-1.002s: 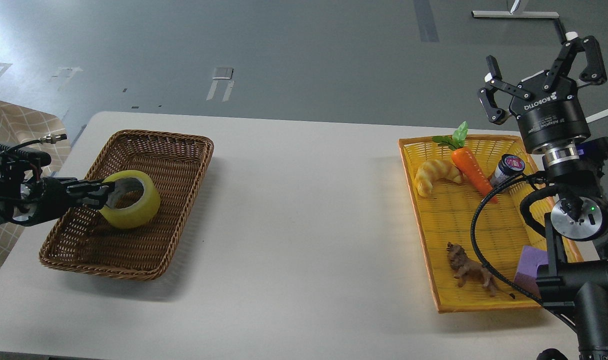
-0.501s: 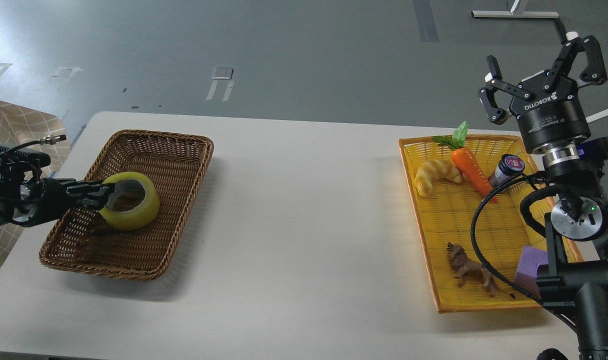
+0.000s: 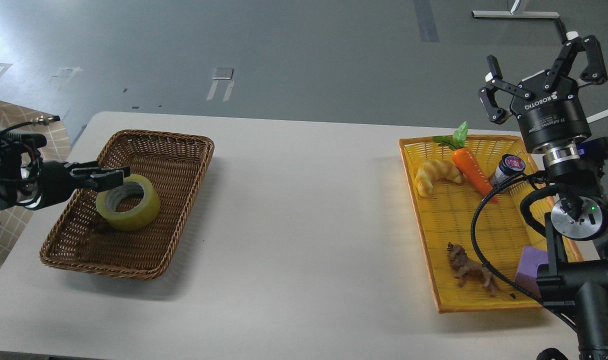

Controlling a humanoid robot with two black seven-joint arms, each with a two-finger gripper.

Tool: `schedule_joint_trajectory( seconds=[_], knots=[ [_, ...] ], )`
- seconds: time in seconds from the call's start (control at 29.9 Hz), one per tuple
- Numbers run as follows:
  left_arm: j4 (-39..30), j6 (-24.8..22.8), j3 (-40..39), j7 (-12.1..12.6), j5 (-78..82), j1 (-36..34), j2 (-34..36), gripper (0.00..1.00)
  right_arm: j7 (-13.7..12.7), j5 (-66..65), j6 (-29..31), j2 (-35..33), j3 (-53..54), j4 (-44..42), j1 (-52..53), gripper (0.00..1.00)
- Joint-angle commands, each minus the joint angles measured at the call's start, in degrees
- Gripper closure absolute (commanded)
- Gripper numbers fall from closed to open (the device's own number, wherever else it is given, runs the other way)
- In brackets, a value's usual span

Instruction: Place and transfer tape with both arms

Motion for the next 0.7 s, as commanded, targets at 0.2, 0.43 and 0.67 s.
schedule_joint_trajectory(
  seconds=[0.2,0.43,0.67],
  knots=[
    [-1.90,-7.00,-0.71,-0.11,-48.61,-18.72,-1.81,0.03,-0.07,0.00,0.14,0.00,0.08,0.82,0.08,0.01],
    [-1.90,-15.25,-6.04,-0.29,-73.67,-21.71,-10.41,0.02,-0.07,0.00,1.28,-1.05,0.00,0.82,1.14,0.00],
    [-1.90,-16.02,-13.88,-0.20,-78.17,-19.95,-19.56,0.02,-0.25,4.56,1.90,-2.28,-0.09,0.11,2.72,0.00]
  ],
)
